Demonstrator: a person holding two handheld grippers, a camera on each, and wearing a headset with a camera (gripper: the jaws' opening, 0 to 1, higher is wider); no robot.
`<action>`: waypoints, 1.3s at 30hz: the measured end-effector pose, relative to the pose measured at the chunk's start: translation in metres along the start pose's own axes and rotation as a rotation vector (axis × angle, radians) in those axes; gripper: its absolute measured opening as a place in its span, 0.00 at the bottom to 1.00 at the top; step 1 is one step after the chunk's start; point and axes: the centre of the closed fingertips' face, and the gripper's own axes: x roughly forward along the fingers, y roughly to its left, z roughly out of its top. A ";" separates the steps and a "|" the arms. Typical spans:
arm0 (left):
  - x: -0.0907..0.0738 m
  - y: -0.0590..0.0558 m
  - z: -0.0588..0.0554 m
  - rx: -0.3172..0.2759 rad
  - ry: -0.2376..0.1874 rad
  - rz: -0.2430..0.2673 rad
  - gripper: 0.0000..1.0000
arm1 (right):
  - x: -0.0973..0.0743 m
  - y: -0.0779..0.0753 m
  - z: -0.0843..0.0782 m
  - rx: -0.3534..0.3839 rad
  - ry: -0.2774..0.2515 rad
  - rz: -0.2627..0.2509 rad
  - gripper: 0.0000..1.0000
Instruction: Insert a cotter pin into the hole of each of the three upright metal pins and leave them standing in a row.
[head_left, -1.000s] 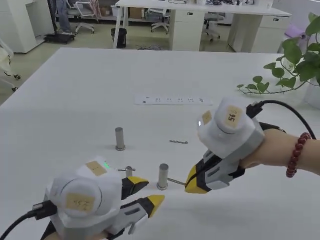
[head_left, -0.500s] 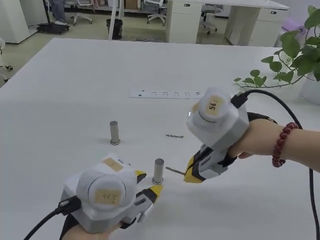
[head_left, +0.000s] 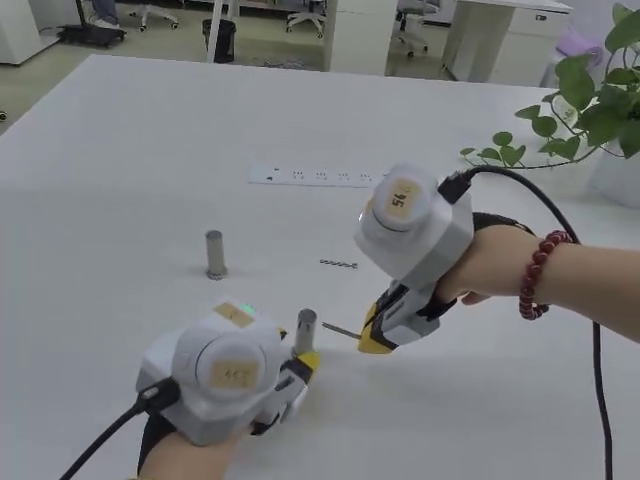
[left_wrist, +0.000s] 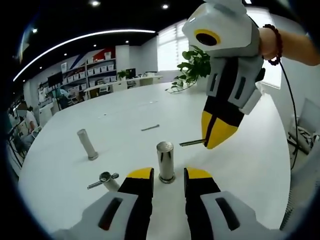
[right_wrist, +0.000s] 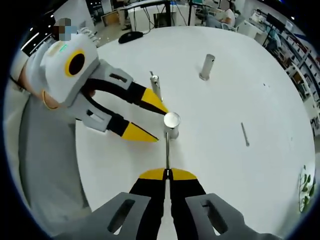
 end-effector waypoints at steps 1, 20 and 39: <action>0.001 0.000 0.000 0.001 -0.001 -0.001 0.23 | 0.000 -0.001 0.000 0.001 0.002 -0.001 0.03; 0.017 0.002 0.000 -0.024 -0.005 0.015 0.13 | 0.008 -0.003 0.006 0.015 0.008 0.016 0.03; 0.018 0.004 -0.001 -0.065 -0.001 0.046 0.11 | 0.008 -0.002 0.018 0.026 0.027 0.006 0.03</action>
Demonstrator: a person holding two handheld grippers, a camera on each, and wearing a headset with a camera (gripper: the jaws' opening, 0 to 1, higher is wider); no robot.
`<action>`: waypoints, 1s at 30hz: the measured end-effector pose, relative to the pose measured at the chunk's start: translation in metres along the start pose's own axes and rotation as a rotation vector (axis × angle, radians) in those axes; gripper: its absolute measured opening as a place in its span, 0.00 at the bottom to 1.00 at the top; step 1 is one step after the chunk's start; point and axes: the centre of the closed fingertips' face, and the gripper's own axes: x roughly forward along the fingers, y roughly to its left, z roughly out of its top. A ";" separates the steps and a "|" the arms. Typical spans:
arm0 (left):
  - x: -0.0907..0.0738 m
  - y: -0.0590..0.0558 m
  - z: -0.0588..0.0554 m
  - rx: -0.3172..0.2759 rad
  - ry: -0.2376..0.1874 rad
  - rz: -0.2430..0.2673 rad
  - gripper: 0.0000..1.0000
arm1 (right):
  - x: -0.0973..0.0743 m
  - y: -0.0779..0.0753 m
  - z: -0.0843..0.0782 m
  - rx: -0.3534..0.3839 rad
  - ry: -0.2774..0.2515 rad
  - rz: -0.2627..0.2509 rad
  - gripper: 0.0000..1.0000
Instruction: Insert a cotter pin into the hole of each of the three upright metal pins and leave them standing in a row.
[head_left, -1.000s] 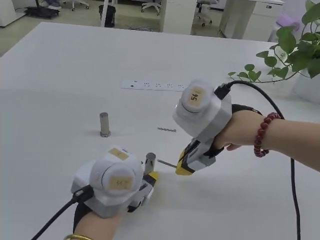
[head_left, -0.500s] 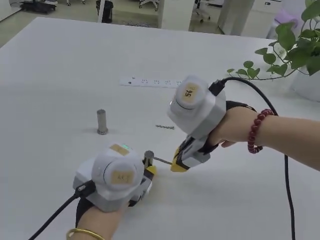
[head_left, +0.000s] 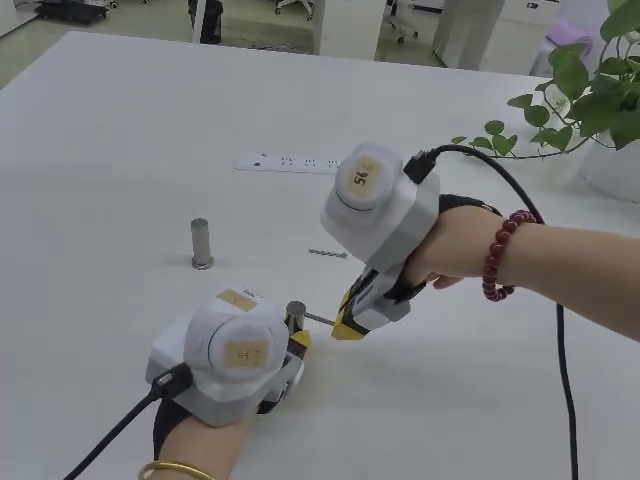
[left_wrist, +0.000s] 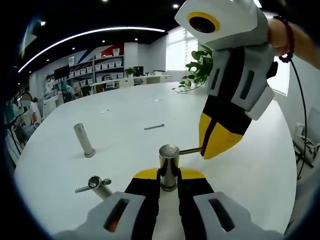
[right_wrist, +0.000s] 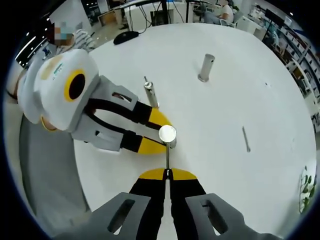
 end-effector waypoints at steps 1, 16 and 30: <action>0.000 0.000 0.000 -0.001 0.000 0.001 0.11 | 0.000 0.000 0.000 -0.004 0.004 -0.002 0.03; 0.001 0.001 -0.001 -0.016 0.004 0.010 0.11 | 0.002 0.001 0.015 0.041 -0.028 0.001 0.03; 0.002 0.001 -0.002 -0.047 0.003 0.033 0.11 | 0.004 0.001 0.025 -0.028 -0.068 -0.013 0.04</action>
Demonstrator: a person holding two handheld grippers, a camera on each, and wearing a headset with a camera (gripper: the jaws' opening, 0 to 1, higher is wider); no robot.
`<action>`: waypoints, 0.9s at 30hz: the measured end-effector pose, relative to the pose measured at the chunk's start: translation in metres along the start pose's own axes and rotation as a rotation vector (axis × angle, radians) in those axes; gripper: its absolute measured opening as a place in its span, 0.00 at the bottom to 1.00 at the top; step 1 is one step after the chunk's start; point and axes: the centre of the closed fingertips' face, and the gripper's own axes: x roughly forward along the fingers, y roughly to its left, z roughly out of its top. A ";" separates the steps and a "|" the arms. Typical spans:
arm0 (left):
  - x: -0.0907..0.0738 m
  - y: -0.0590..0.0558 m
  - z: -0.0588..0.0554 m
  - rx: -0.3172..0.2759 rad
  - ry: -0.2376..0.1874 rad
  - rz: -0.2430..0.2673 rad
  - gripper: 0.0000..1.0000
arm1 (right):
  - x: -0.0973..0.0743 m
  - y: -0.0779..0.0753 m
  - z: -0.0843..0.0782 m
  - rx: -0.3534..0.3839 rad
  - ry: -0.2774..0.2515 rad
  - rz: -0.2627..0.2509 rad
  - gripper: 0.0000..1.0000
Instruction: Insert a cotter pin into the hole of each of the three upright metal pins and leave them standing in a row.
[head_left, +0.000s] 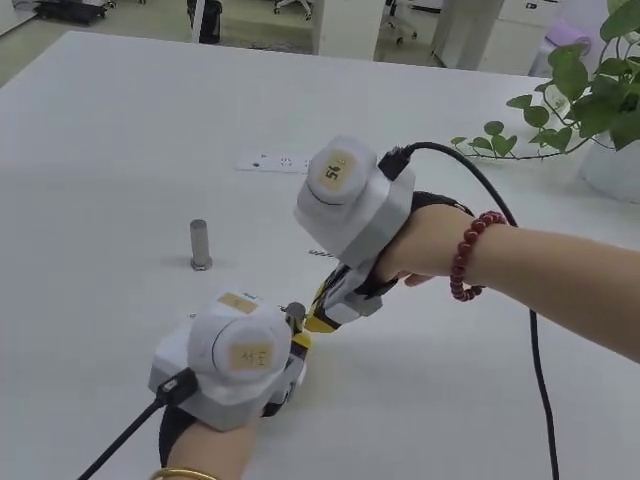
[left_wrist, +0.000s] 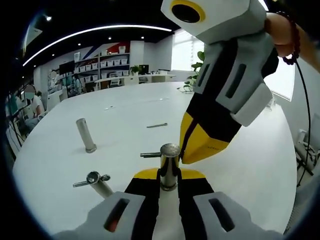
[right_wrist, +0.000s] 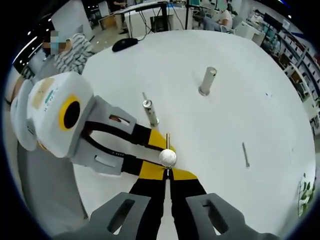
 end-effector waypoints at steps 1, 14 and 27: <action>0.000 0.000 0.000 -0.002 0.000 0.002 0.11 | 0.000 0.001 0.000 -0.010 -0.006 0.000 0.04; 0.000 0.001 0.000 -0.015 -0.002 0.033 0.12 | -0.006 0.001 -0.011 -0.040 -0.025 -0.018 0.08; 0.000 0.001 0.000 -0.022 -0.005 0.059 0.12 | -0.001 -0.004 -0.003 -0.089 -0.030 -0.049 0.03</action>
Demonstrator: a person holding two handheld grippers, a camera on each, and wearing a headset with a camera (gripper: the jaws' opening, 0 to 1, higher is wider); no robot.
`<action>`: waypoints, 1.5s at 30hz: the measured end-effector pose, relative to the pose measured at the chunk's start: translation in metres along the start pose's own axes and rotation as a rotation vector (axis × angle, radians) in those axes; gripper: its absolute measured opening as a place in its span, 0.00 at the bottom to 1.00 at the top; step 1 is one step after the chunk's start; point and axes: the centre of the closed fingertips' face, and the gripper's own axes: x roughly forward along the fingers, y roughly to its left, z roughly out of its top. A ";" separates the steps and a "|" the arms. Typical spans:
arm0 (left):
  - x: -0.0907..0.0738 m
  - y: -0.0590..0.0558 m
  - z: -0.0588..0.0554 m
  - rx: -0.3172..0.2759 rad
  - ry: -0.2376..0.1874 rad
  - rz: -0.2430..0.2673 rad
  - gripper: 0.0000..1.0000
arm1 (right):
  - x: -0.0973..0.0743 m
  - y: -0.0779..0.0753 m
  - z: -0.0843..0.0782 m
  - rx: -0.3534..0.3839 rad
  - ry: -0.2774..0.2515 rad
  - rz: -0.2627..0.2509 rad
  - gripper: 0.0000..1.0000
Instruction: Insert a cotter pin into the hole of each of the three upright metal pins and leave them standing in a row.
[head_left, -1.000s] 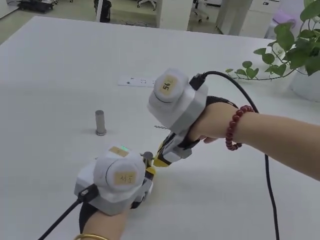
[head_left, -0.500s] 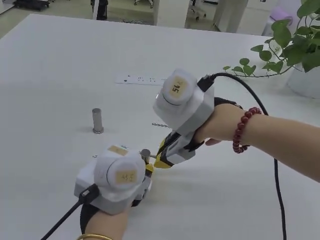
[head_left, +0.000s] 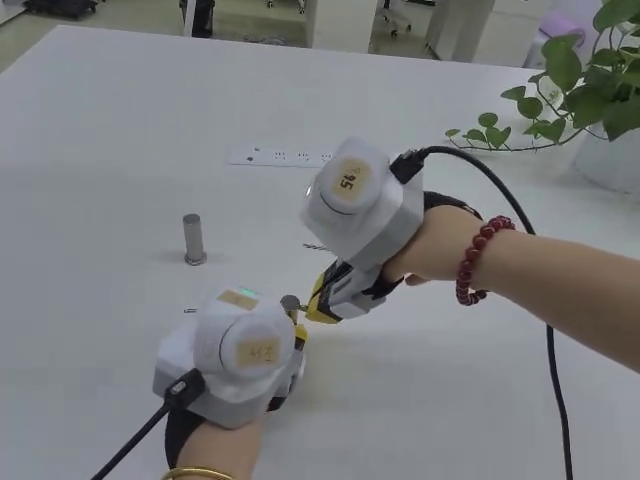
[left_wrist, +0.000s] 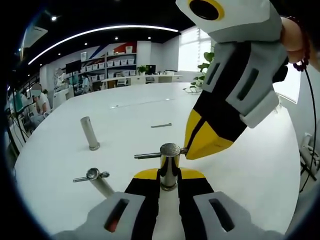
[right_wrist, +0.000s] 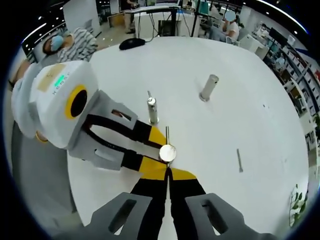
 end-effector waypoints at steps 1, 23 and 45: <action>0.000 0.000 0.000 -0.001 0.001 0.001 0.12 | 0.000 0.000 0.000 -0.003 0.000 -0.001 0.03; -0.015 -0.006 -0.002 0.061 0.042 -0.054 0.26 | 0.003 -0.001 0.027 0.110 -0.162 0.001 0.23; -0.059 -0.004 -0.001 0.063 0.041 -0.132 0.27 | 0.011 -0.004 0.026 0.044 -0.174 0.023 0.14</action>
